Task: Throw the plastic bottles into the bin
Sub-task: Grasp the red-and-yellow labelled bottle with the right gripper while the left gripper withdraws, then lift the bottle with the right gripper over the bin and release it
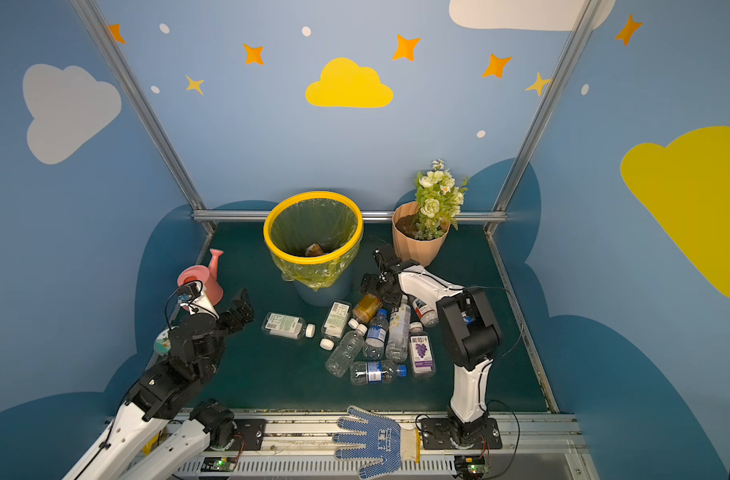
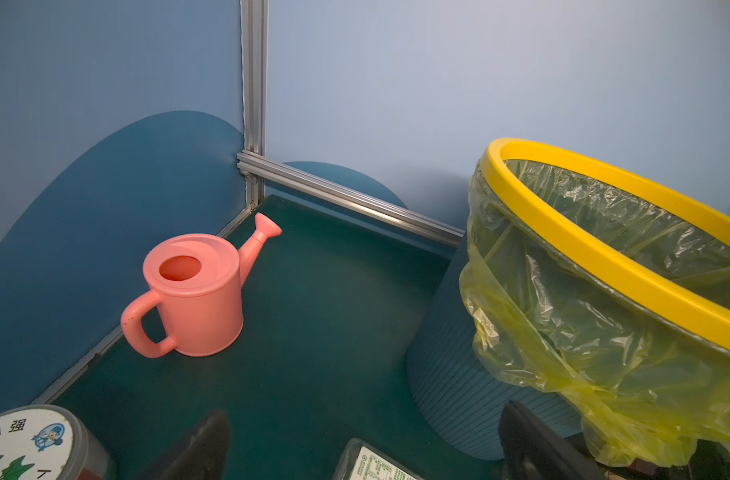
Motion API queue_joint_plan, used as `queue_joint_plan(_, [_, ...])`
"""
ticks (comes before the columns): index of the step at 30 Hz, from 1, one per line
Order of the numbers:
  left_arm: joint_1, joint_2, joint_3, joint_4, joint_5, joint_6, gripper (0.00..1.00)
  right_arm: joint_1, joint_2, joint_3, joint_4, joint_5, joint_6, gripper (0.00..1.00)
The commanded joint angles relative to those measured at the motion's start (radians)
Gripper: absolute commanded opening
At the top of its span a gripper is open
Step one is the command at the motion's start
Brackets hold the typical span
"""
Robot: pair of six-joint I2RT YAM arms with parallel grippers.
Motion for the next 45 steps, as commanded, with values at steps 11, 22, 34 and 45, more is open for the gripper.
queue_joint_plan(11, [0.009, -0.051, -0.012, -0.029, -0.008, -0.015, 1.0, 0.0, 0.104, 0.078, -0.016, -0.02, 0.012, 0.85])
queue_joint_plan(22, [0.011, -0.071, -0.027, -0.041, -0.022, -0.034, 1.0, -0.028, 0.071, 0.055, 0.066, -0.022, 0.042, 0.68])
queue_joint_plan(34, [0.013, -0.071, -0.056, -0.045, -0.047, -0.07, 1.0, -0.081, -0.057, 0.002, 0.247, -0.075, 0.053, 0.63])
queue_joint_plan(45, [0.019, -0.056, -0.129, -0.136, -0.117, -0.268, 1.0, -0.186, -0.461, -0.109, 0.393, -0.066, -0.062, 0.59])
